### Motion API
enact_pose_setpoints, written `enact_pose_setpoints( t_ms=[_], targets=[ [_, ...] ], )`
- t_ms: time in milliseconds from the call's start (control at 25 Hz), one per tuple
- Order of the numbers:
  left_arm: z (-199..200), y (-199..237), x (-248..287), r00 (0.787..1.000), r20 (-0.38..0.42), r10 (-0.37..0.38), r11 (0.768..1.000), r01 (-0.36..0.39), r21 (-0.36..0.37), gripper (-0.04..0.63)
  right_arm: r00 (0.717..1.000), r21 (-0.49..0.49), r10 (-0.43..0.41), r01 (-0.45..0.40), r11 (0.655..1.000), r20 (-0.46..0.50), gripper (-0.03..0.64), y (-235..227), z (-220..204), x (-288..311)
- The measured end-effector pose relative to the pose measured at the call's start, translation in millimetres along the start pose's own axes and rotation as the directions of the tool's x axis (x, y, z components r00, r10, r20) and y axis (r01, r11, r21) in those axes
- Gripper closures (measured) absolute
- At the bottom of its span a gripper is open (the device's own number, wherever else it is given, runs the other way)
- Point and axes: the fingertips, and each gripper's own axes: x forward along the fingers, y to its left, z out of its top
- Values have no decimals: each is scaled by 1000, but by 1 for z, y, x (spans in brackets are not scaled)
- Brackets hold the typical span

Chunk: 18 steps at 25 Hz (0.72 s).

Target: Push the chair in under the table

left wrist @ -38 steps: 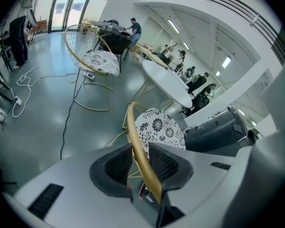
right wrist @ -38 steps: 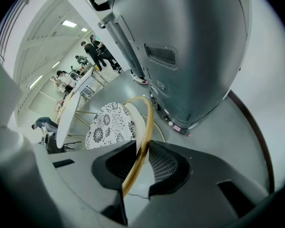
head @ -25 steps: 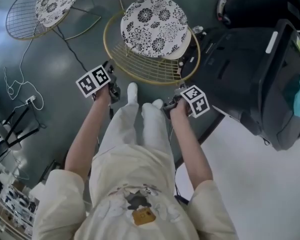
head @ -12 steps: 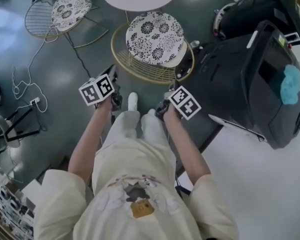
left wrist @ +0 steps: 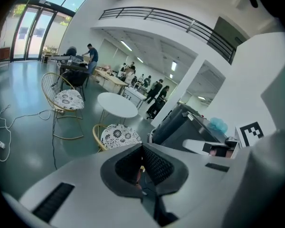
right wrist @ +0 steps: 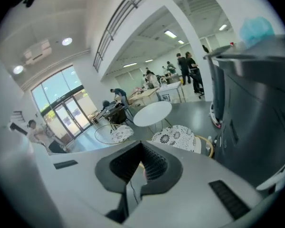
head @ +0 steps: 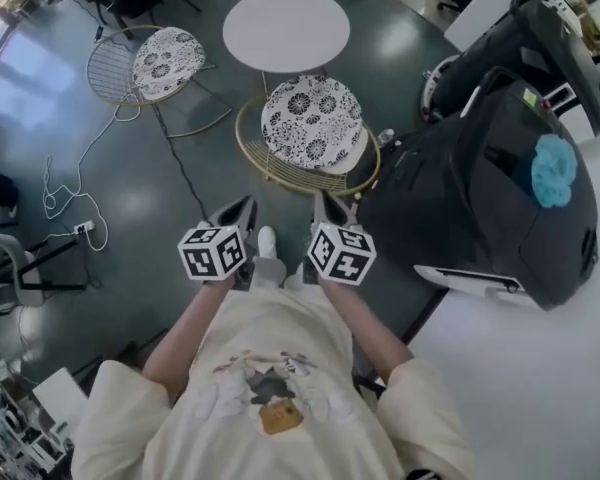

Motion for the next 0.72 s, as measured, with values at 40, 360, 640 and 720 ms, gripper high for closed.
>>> enact_pose_setpoints(
  t_ms=[40,360,640,720],
  targets=[
    [-2,-9,-11,1000,6,-4,1000,3,18,586,1000,-58,24,-23,998,7,609,13,0,-11],
    [-16,-71,-60,997,54,-46,989,37,141,586,978,-375,205,-174,910,43,609,100,-18,-73],
    [-22,-77,-70,996,84,-25,991,13,134,586,968,-442,248,-204,873,42,609,105,-16,-84],
    [-26,-77,-73,996,89,-12,991,1,131,586,967,-443,252,-215,870,25,609,103,-25,-87]
  ],
)
